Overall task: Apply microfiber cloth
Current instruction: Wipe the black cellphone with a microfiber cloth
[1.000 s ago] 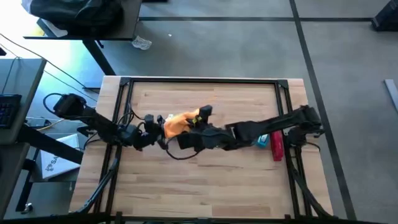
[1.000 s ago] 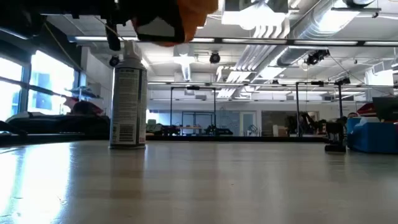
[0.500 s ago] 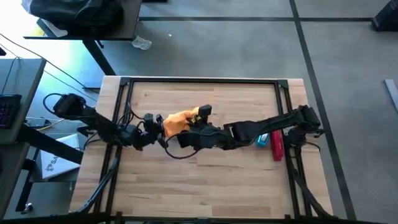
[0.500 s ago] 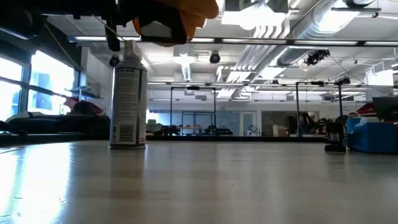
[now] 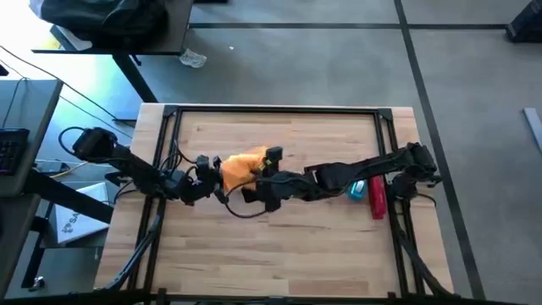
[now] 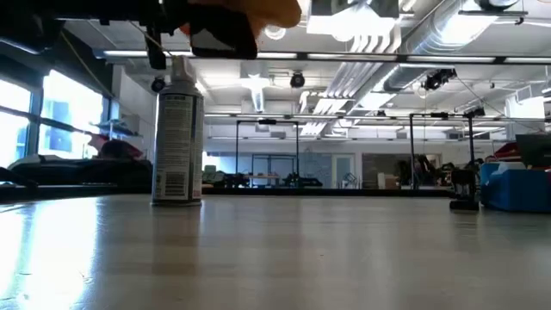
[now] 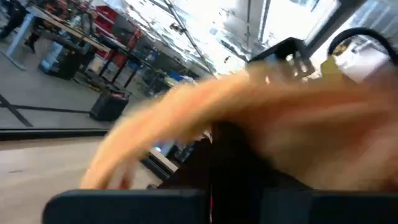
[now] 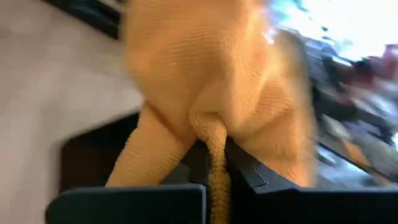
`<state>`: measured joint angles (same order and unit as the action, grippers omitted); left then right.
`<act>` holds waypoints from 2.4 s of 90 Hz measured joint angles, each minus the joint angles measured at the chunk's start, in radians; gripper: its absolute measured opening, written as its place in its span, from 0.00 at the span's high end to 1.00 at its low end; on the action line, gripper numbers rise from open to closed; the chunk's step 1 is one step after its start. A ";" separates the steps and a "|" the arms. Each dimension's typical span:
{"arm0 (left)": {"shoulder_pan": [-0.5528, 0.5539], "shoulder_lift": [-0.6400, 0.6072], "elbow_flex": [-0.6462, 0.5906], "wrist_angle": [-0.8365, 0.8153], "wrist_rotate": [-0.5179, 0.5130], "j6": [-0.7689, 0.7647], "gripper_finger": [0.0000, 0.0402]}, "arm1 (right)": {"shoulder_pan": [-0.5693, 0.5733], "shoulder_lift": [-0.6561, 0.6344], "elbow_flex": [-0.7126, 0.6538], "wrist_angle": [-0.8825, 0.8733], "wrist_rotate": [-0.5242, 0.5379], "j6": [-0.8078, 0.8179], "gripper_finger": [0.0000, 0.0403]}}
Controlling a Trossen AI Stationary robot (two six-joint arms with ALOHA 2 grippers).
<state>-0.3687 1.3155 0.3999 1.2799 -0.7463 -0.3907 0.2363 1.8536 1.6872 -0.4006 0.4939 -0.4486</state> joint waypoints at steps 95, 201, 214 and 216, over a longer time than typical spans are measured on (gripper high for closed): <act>0.000 0.000 0.000 0.007 -0.008 -0.030 0.96 | -0.011 0.027 -0.001 0.039 -0.042 0.002 1.00; 0.001 -0.001 -0.001 -0.004 -0.045 -0.035 0.96 | 0.001 0.114 0.000 0.219 0.236 -0.158 1.00; 0.003 -0.001 0.000 0.003 -0.060 -0.026 0.96 | 0.006 0.094 0.000 0.198 0.369 -0.161 1.00; 0.003 -0.001 0.001 0.003 -0.059 -0.026 0.96 | 0.007 0.091 0.000 0.198 0.367 -0.160 1.00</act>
<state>-0.3658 1.3144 0.4007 1.2827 -0.8054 -0.4168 0.2432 1.9450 1.6874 -0.2029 0.8608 -0.6082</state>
